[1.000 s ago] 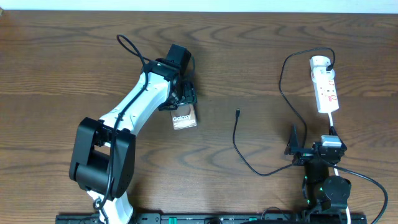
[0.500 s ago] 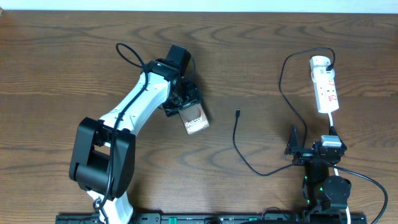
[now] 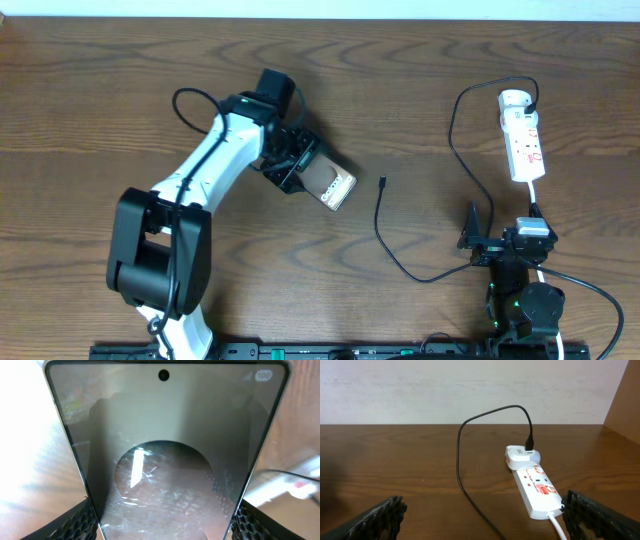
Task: Plug charger to phone and switch on socket
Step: 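Lift the phone with the left gripper and turn it toward the right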
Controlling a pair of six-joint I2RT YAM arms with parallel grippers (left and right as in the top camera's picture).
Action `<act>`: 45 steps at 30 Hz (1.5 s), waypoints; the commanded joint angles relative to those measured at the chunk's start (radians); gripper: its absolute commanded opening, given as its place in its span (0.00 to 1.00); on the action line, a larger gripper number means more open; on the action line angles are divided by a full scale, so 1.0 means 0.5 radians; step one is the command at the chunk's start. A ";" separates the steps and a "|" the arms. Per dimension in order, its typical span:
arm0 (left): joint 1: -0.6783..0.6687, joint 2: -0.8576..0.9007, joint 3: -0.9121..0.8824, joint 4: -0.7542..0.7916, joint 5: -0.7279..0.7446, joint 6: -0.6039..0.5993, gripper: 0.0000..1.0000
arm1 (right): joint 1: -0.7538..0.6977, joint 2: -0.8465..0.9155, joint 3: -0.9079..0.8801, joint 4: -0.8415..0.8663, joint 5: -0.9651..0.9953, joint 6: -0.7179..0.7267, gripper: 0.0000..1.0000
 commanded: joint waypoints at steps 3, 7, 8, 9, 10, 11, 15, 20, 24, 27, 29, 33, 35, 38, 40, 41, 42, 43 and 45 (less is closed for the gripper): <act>0.125 -0.076 0.054 -0.005 0.628 -0.349 0.07 | 0.010 -0.011 -0.005 -0.004 -0.004 0.011 0.99; 0.197 -0.076 0.054 -0.005 0.880 -0.499 0.07 | 0.010 -0.011 -0.005 -0.004 -0.004 0.011 0.99; 0.210 -0.076 0.054 -0.005 0.918 -0.511 0.07 | 0.010 -0.011 -0.005 -0.004 -0.004 0.011 0.99; 0.221 -0.076 0.054 -0.005 0.952 -0.511 0.07 | 0.010 -0.011 -0.005 -0.004 -0.004 0.011 0.99; 0.230 -0.076 0.054 -0.005 0.990 -0.511 0.07 | 0.010 -0.011 -0.005 -0.004 -0.004 0.011 0.99; 0.239 -0.076 0.054 -0.005 1.040 -0.511 0.08 | 0.010 -0.011 -0.005 -0.004 -0.004 0.011 0.99; 0.246 -0.076 0.054 -0.004 1.221 -0.526 0.07 | 0.010 -0.011 -0.005 -0.004 -0.004 0.011 0.99; 0.246 -0.076 0.054 -0.004 1.263 -0.523 0.07 | 0.010 -0.011 -0.005 -0.004 -0.004 0.011 0.99; 0.246 -0.075 0.054 -0.002 1.232 -0.524 0.07 | 0.010 -0.011 -0.005 -0.004 -0.004 0.011 0.99; 0.246 -0.075 0.053 0.015 1.221 -0.524 0.07 | 0.010 -0.011 -0.005 -0.004 -0.004 0.011 0.99; 0.246 -0.075 0.053 0.026 1.166 -0.524 0.07 | 0.010 -0.011 -0.005 -0.004 -0.004 0.011 0.99; 0.246 -0.075 0.053 0.025 0.771 -0.524 0.08 | 0.010 -0.011 -0.005 -0.004 -0.004 0.011 0.99; 0.245 -0.075 0.053 0.025 0.464 -0.525 0.07 | 0.010 -0.011 -0.005 -0.004 -0.004 0.011 0.99; 0.243 -0.075 0.053 0.015 0.071 -0.526 0.07 | 0.010 -0.011 -0.005 -0.004 -0.004 0.011 0.99; 0.243 -0.075 0.053 0.019 -0.060 -0.526 0.07 | 0.010 -0.011 -0.005 -0.004 -0.004 0.011 0.99; 0.243 -0.075 0.053 0.026 -0.094 -0.526 0.07 | 0.010 -0.011 -0.005 -0.004 -0.004 0.011 0.99; 0.243 -0.075 0.053 0.034 -0.117 -0.526 0.07 | 0.010 -0.011 -0.005 -0.004 -0.004 0.011 0.99; 0.243 -0.075 0.053 0.038 -0.144 -0.526 0.07 | 0.010 -0.011 -0.005 -0.004 -0.004 0.011 0.99; 0.243 -0.075 0.052 0.040 -0.186 -0.526 0.07 | 0.010 -0.011 -0.005 -0.004 -0.004 0.011 0.99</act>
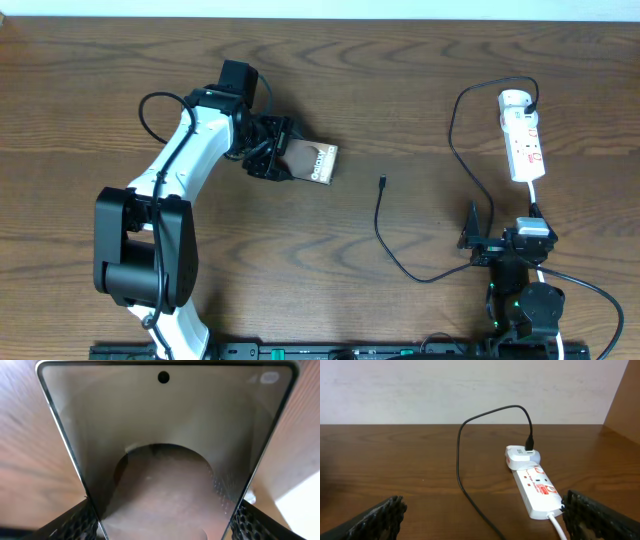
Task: Plug charger to phone and switch on socket
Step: 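Lift the phone with the left gripper and turn it toward the right, then hold the phone upright with the left gripper near table center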
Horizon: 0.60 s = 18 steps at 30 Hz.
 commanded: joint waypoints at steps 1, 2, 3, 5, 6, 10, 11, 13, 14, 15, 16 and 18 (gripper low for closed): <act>0.006 -0.074 0.051 0.002 -0.191 -0.030 0.08 | 0.010 -0.011 -0.005 -0.004 -0.004 0.011 0.99; 0.006 -0.074 0.050 0.000 -0.190 -0.022 0.07 | 0.010 -0.011 -0.005 -0.004 -0.004 0.011 0.99; 0.006 -0.074 0.049 -0.010 -0.189 -0.023 0.07 | 0.010 -0.011 -0.005 -0.004 -0.004 0.011 0.99; 0.006 -0.074 0.048 -0.022 -0.188 -0.022 0.07 | 0.010 -0.011 -0.005 -0.004 -0.004 0.011 0.99; 0.006 -0.074 0.048 -0.029 -0.188 -0.022 0.07 | 0.010 -0.011 -0.005 -0.004 -0.004 0.011 0.99; 0.004 -0.074 0.048 -0.037 -0.186 -0.023 0.07 | 0.010 -0.011 -0.005 -0.004 -0.004 0.011 0.99; 0.002 -0.074 0.048 -0.037 -0.182 -0.022 0.07 | 0.010 -0.011 -0.005 -0.004 -0.004 0.011 0.99; -0.002 -0.074 0.048 -0.045 -0.181 -0.023 0.07 | 0.009 -0.011 -0.005 0.060 0.012 0.005 0.99; -0.002 -0.074 0.048 -0.047 -0.179 -0.023 0.07 | 0.009 -0.011 -0.005 0.085 0.011 0.005 0.99; -0.003 -0.074 0.048 -0.050 -0.179 -0.023 0.07 | 0.010 -0.011 -0.005 0.089 0.002 0.005 0.99; -0.003 -0.074 0.048 -0.051 -0.172 -0.022 0.07 | 0.010 -0.011 -0.005 0.076 0.003 0.005 0.99; -0.003 -0.074 0.048 -0.052 -0.166 -0.022 0.07 | 0.008 -0.011 -0.005 0.082 0.062 0.020 0.99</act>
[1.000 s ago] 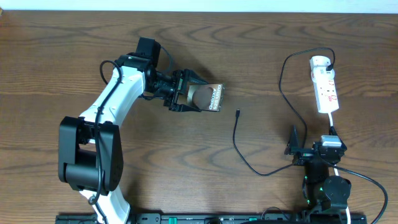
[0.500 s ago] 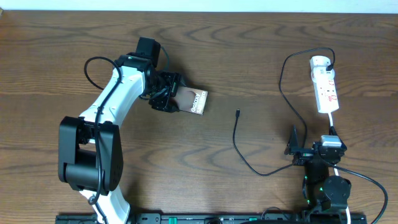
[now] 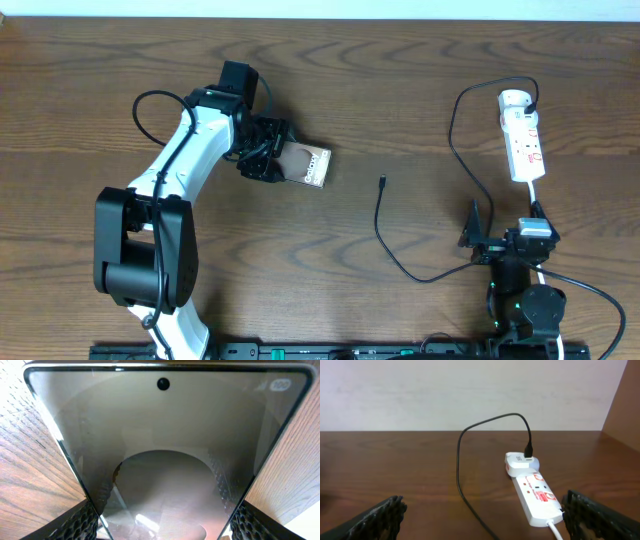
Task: Plug charger to phone and switch on socket
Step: 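Hold the phone upright with the left gripper near table center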
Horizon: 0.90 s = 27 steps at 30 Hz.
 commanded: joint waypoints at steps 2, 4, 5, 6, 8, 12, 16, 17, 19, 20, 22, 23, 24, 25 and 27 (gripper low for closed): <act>-0.003 -0.074 0.048 -0.006 0.013 -0.022 0.08 | 0.008 -0.011 -0.003 0.050 -0.069 0.113 0.99; -0.003 -0.074 0.048 -0.005 0.010 -0.003 0.07 | 0.008 0.005 -0.003 0.038 -0.244 0.215 0.99; -0.003 -0.074 0.048 -0.005 0.002 0.024 0.07 | 0.008 0.030 -0.003 0.021 -0.315 0.274 0.99; -0.003 -0.074 0.048 -0.006 -0.021 0.055 0.07 | 0.008 0.067 -0.003 0.018 -0.375 0.315 0.99; -0.014 -0.074 0.045 -0.006 -0.193 0.155 0.08 | 0.008 0.172 -0.003 0.060 -0.455 0.327 0.99; -0.082 -0.053 -0.022 -0.009 -0.801 0.194 0.07 | 0.008 0.383 -0.003 0.294 -0.515 0.327 0.99; -0.103 0.028 -0.117 0.047 -0.905 0.194 0.07 | 0.008 0.525 -0.003 0.417 -0.578 0.328 0.99; -0.102 0.062 -0.130 0.049 -0.900 0.194 0.07 | 0.008 0.549 -0.003 0.419 -0.589 0.328 0.99; -0.102 0.139 -0.140 0.037 -0.900 0.195 0.07 | 0.008 0.593 -0.003 0.423 -0.595 0.328 0.99; -0.102 0.172 -0.140 0.031 -0.896 0.195 0.07 | 0.008 0.610 -0.003 0.423 -0.595 0.328 0.99; -0.102 0.230 -0.140 0.033 -0.877 0.195 0.07 | 0.008 0.630 -0.003 0.423 -0.595 0.327 0.99; -0.102 0.249 -0.140 0.034 -0.878 0.195 0.07 | 0.008 0.631 -0.003 0.422 -0.595 0.327 0.99; -0.102 0.266 -0.140 0.034 -0.879 0.195 0.07 | 0.008 0.631 -0.003 0.422 -0.596 0.328 0.99; -0.102 0.273 -0.140 0.034 -0.879 0.195 0.07 | 0.008 0.631 -0.003 0.422 -0.603 0.327 0.99; -0.102 0.278 -0.140 0.034 -0.892 0.195 0.07 | 0.008 0.631 -0.003 0.420 -0.617 0.328 0.99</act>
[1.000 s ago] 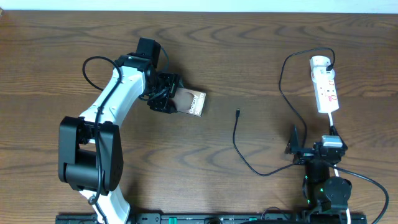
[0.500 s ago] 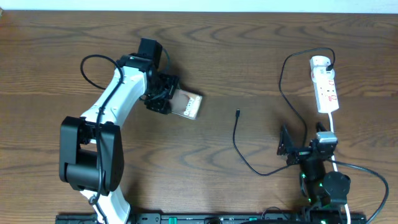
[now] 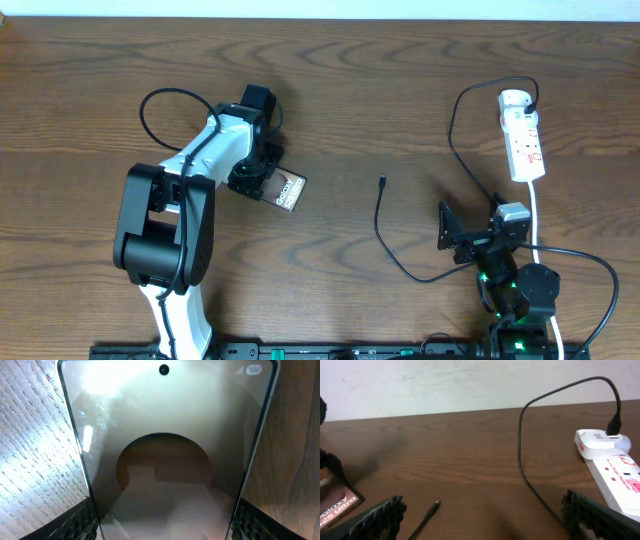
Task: Plug charger to phone and switch on socket
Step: 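Hold the phone upright with the left gripper near table center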
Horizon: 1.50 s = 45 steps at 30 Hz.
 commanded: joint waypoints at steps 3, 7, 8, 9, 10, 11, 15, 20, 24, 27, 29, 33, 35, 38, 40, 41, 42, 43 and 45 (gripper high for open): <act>0.002 0.047 -0.011 -0.009 -0.083 0.035 0.07 | 0.008 0.001 -0.002 0.002 -0.042 0.031 0.99; 0.001 0.050 -0.011 -0.011 -0.182 0.098 0.07 | 0.008 0.001 -0.002 -0.017 -0.043 0.031 0.99; 0.001 0.052 -0.014 -0.011 -0.194 0.118 0.07 | 0.008 0.001 -0.002 -0.018 -0.043 0.031 0.99; 0.001 0.055 -0.018 -0.011 -0.194 0.124 0.07 | 0.008 0.001 -0.002 -0.017 -0.050 0.031 0.99; 0.001 0.058 -0.022 -0.011 -0.193 0.124 0.07 | 0.008 0.001 -0.002 -0.014 -0.056 0.031 0.99; 0.001 0.061 -0.024 -0.011 -0.193 0.124 0.07 | 0.008 0.001 -0.002 -0.011 -0.060 0.031 0.99; 0.001 0.082 -0.034 -0.010 -0.192 0.124 0.07 | 0.008 0.001 -0.002 -0.010 -0.060 0.031 0.99; 0.001 0.125 -0.037 -0.002 -0.139 0.133 0.08 | 0.008 0.001 -0.002 -0.010 -0.083 0.031 0.99; 0.002 0.175 -0.037 0.029 0.011 0.233 0.08 | 0.008 0.001 -0.002 -0.010 -0.094 0.048 0.99; 0.003 0.195 -0.037 0.034 0.042 0.266 0.10 | 0.008 0.001 -0.002 -0.010 -0.093 0.047 0.99; 0.003 0.196 -0.037 0.036 0.040 0.266 0.13 | 0.008 0.001 -0.002 -0.011 -0.094 0.047 0.99; 0.003 0.196 -0.037 0.035 0.040 0.267 0.17 | 0.008 0.001 -0.002 -0.010 -0.093 0.047 0.99; 0.003 0.196 -0.037 0.034 0.042 0.280 0.15 | 0.008 0.001 -0.002 -0.011 -0.093 0.047 0.99; 0.003 0.196 -0.037 0.034 0.066 0.349 0.07 | 0.008 0.001 -0.002 -0.011 -0.094 0.047 0.99; 0.006 0.195 -0.037 0.027 0.087 0.349 0.07 | 0.008 0.001 -0.002 -0.010 -0.094 0.047 0.99; 0.008 0.195 -0.036 0.027 0.095 0.349 0.07 | 0.008 0.001 -0.002 -0.010 -0.093 0.047 0.99; 0.014 0.193 -0.034 0.022 0.102 0.349 0.07 | 0.008 0.001 -0.002 -0.009 -0.093 0.047 0.99; 0.021 0.190 -0.031 0.010 0.124 0.349 0.07 | 0.008 0.001 -0.002 -0.009 -0.093 0.047 0.99; 0.038 0.171 -0.028 -0.007 0.197 0.371 0.07 | 0.008 0.001 -0.002 -0.011 -0.092 0.045 0.99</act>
